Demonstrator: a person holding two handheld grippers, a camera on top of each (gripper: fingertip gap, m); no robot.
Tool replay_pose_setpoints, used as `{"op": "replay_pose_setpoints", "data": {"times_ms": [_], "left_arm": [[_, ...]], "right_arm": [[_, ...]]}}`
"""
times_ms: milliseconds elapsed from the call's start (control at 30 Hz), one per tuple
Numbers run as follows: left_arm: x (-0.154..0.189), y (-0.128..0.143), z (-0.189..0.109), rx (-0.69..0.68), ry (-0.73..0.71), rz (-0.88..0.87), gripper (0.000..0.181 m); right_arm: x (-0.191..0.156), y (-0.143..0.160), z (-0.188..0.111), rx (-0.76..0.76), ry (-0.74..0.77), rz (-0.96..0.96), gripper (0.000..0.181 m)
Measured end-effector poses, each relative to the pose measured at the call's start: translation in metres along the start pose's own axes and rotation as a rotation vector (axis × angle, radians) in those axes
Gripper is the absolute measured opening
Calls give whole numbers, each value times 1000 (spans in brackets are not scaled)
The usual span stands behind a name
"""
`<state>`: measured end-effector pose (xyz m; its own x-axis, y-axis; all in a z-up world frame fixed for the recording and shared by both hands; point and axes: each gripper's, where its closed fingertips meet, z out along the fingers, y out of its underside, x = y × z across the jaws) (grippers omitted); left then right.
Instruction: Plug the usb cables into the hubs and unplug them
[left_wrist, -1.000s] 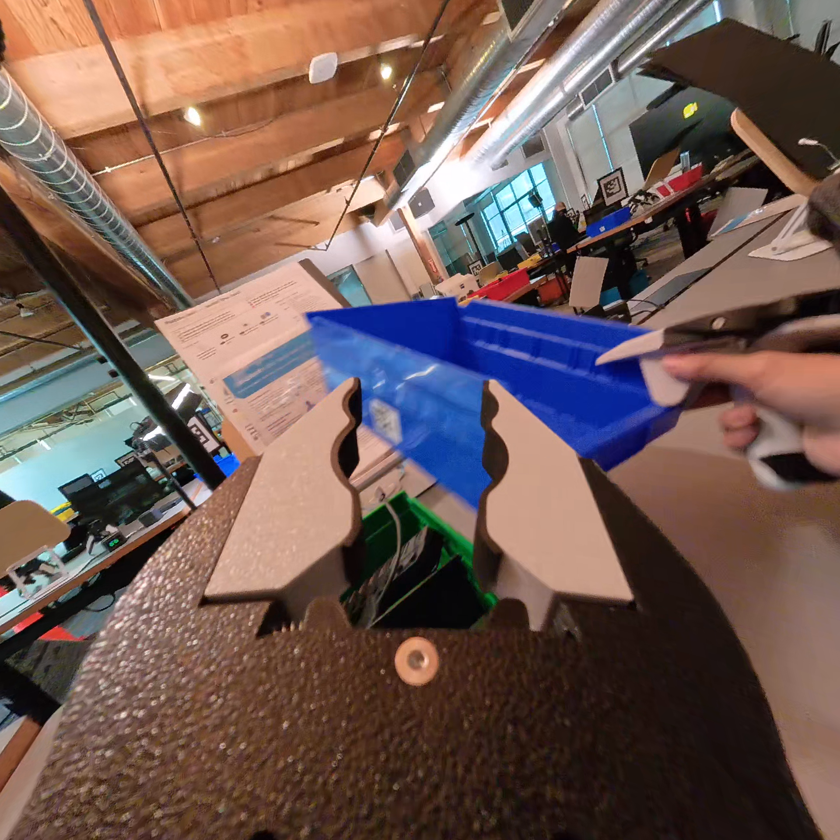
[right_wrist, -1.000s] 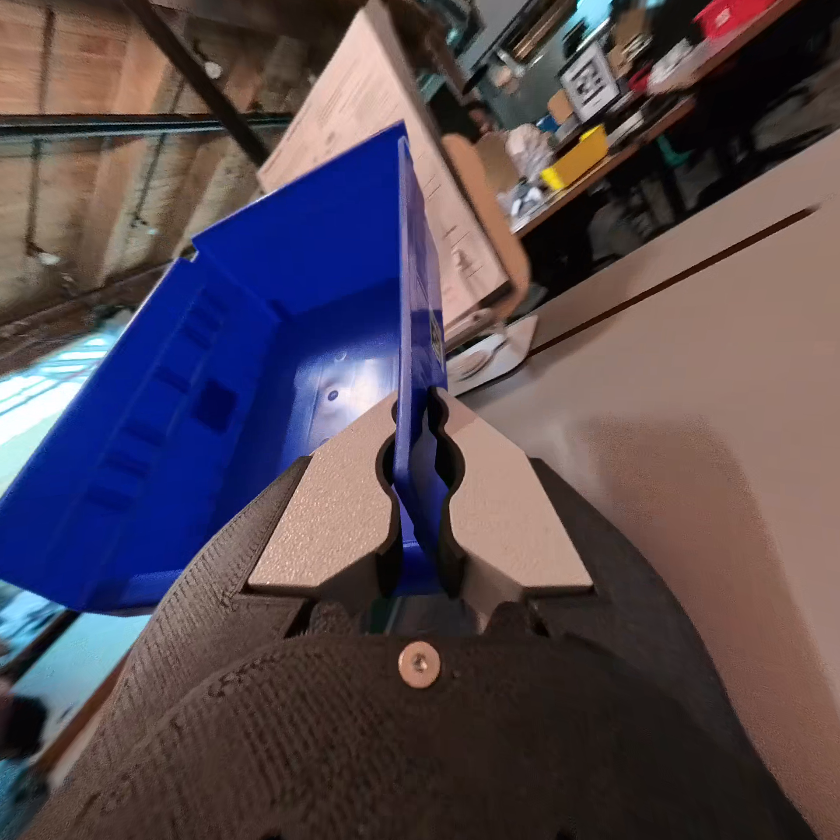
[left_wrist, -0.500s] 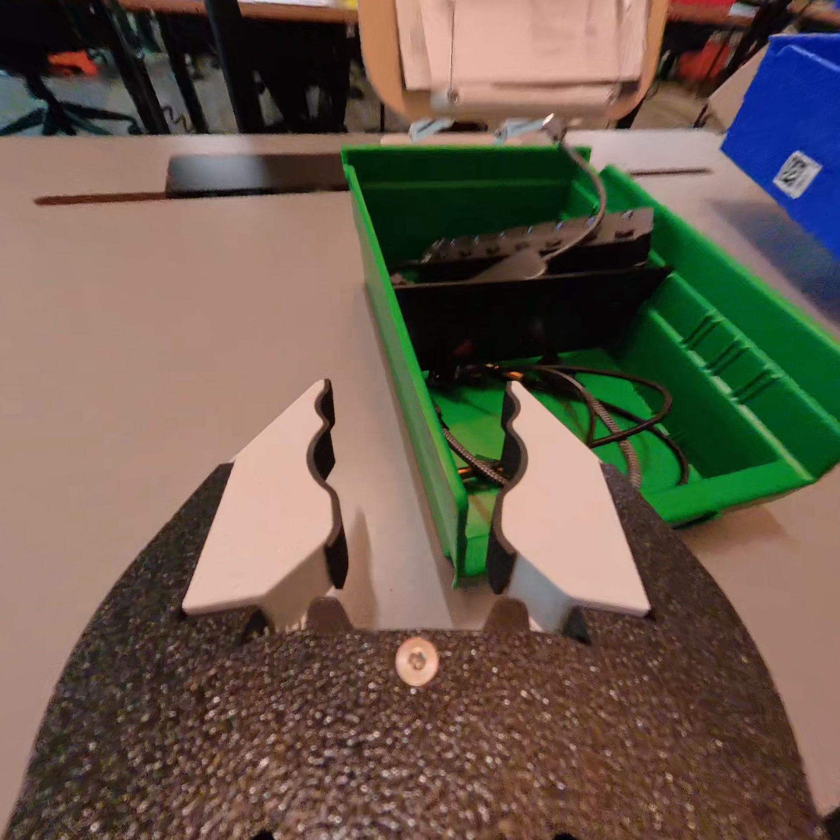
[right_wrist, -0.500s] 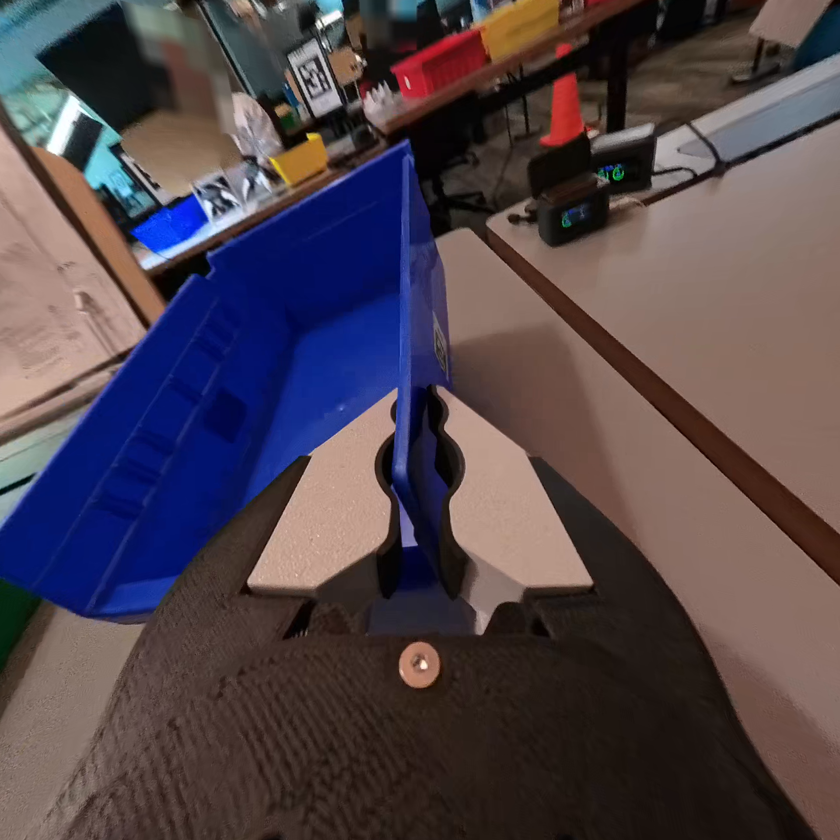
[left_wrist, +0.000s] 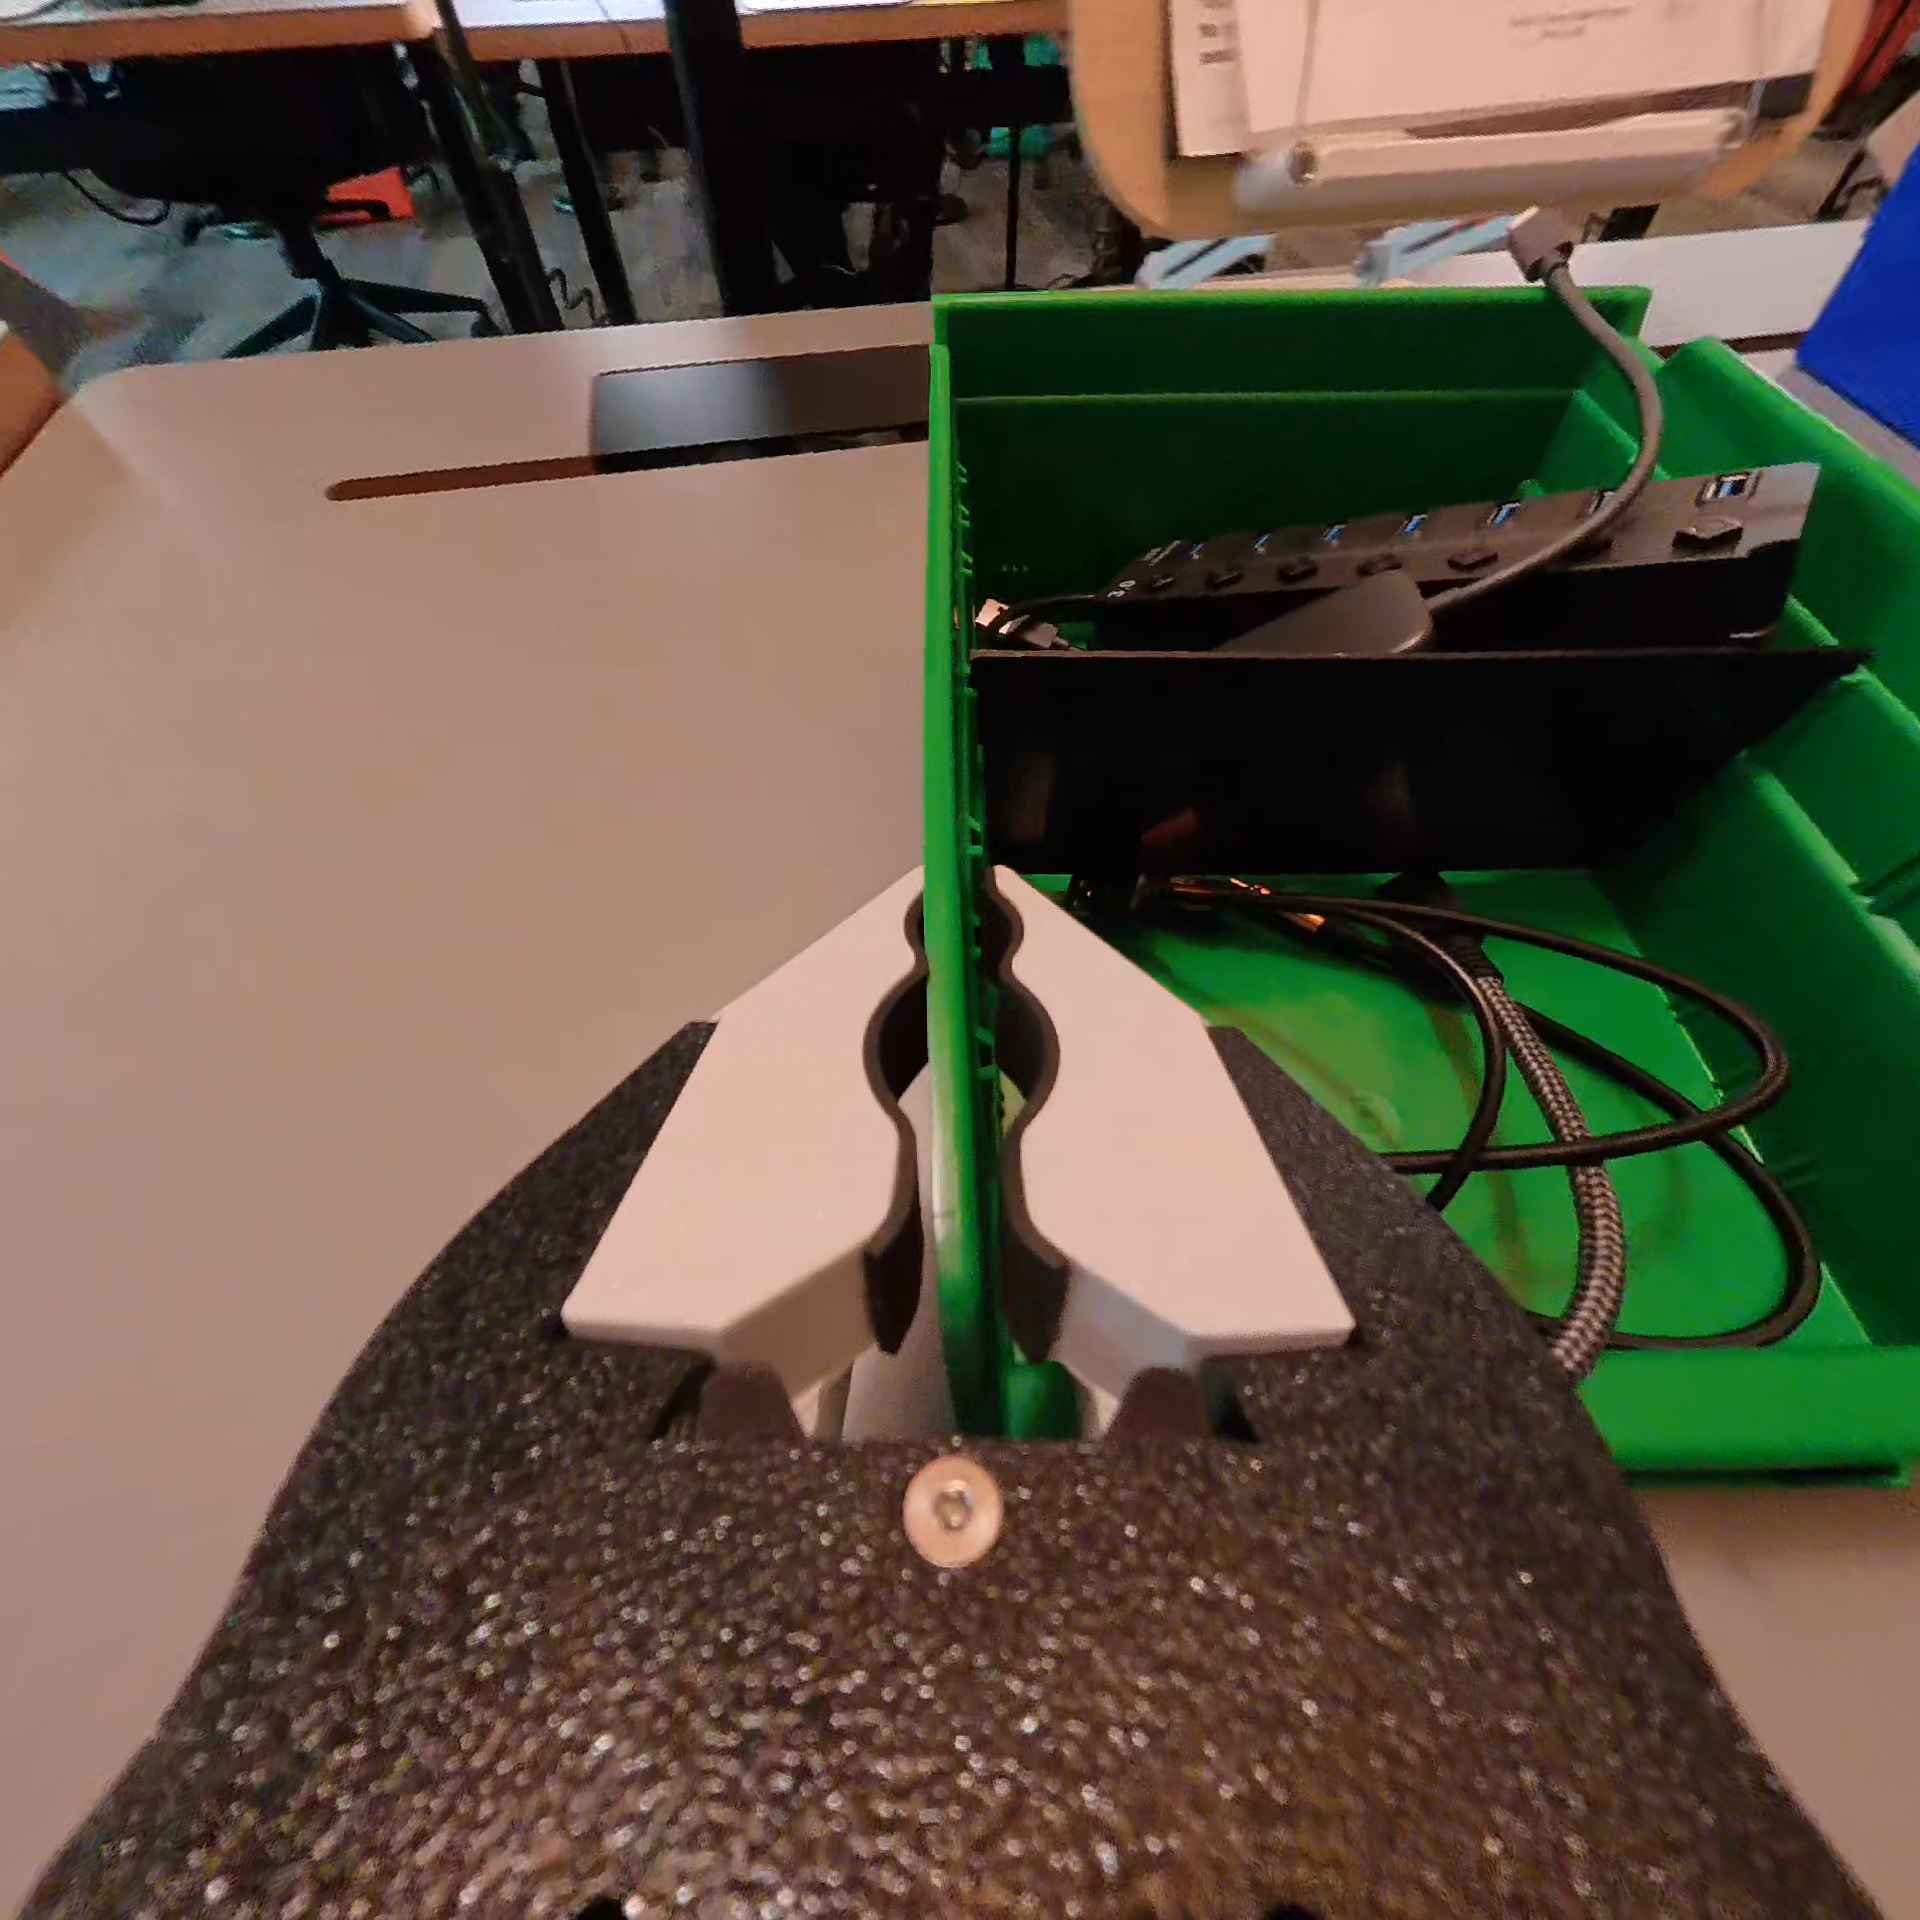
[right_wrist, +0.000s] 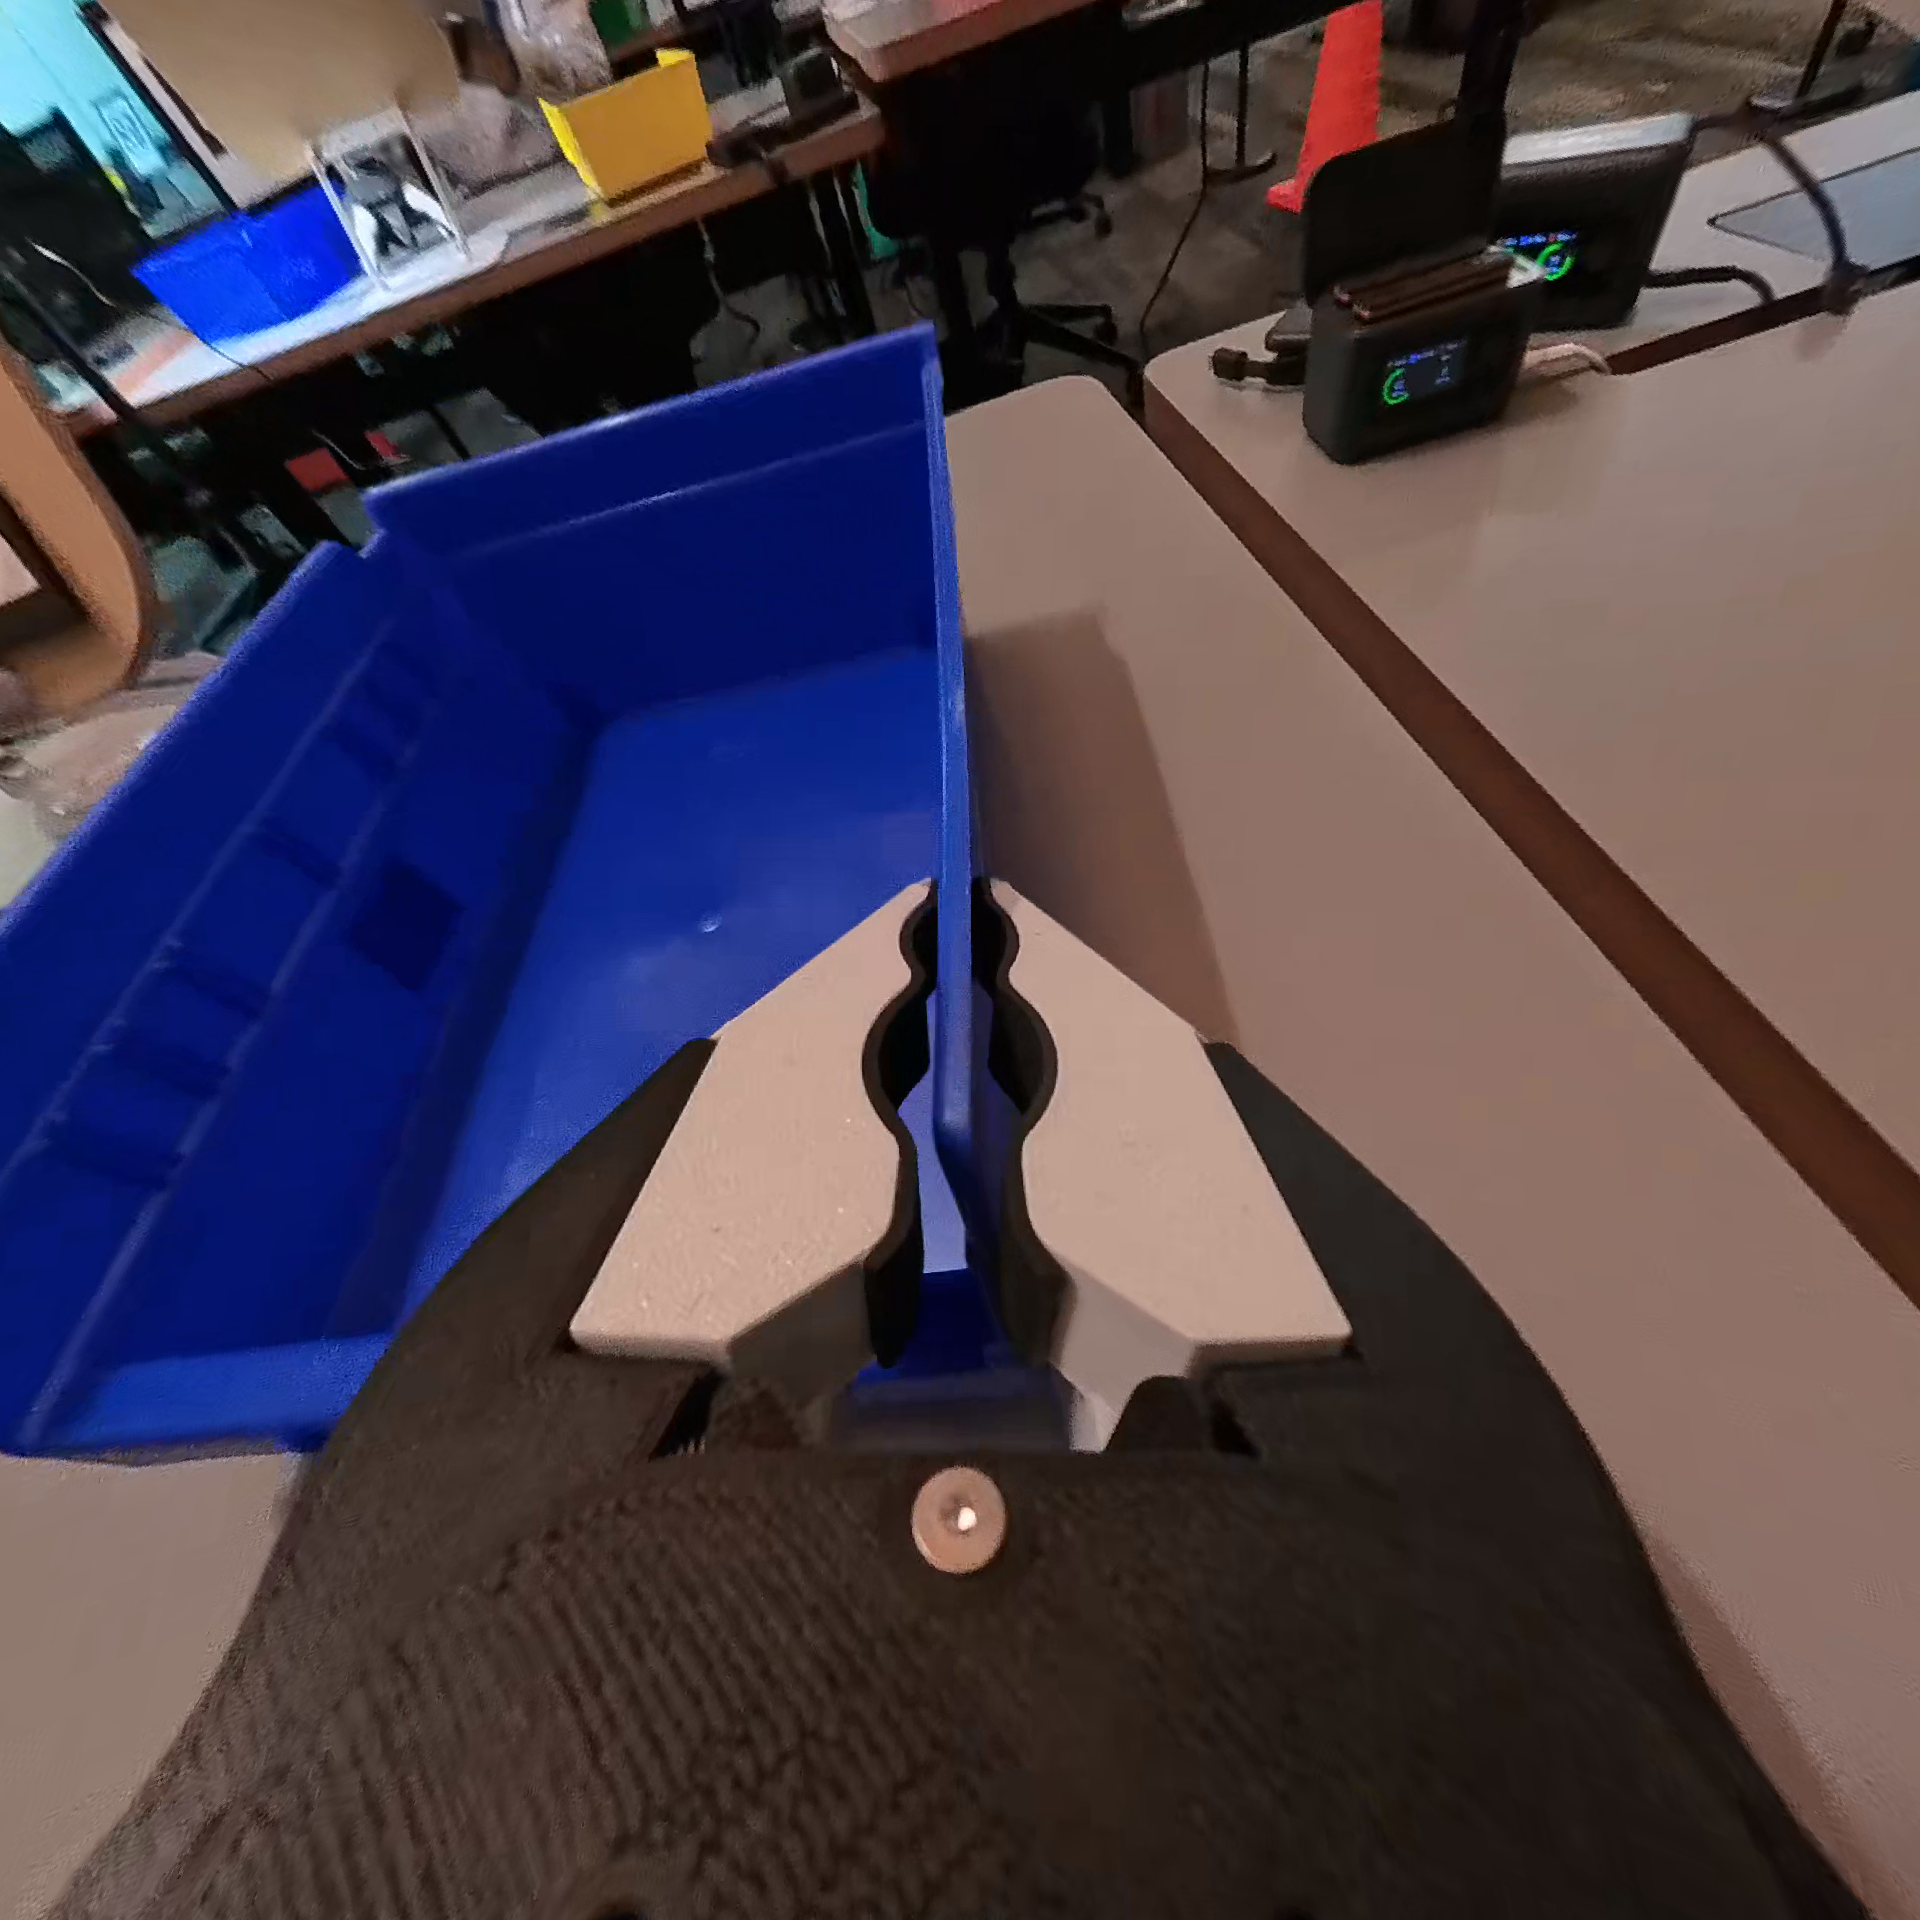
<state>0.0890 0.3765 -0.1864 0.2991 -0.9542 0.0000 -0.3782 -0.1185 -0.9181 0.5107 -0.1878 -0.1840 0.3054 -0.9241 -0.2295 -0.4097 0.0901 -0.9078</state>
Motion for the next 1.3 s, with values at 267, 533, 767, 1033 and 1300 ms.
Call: {"op": "replay_pose_setpoints", "data": {"times_ms": [267,533,767,1033,1300], "left_arm": [[-93,-8,19,-7,-56,-93,3],[-141,-17,44,-30,-110,-44,6],[-134,-73,15,37,-149,98,28],[-8,-111,73,-231,188,396,52],[17,-86,128,-571,199,620,59]], "right_arm": [[1,-13,35,9,-1,-60,4],[9,-22,45,-14,30,-137,23],[-41,-66,-52,249,95,-406,87],[-261,0,-94,469,-492,-572,81],[-292,42,-91,389,-611,-626,80]]}}
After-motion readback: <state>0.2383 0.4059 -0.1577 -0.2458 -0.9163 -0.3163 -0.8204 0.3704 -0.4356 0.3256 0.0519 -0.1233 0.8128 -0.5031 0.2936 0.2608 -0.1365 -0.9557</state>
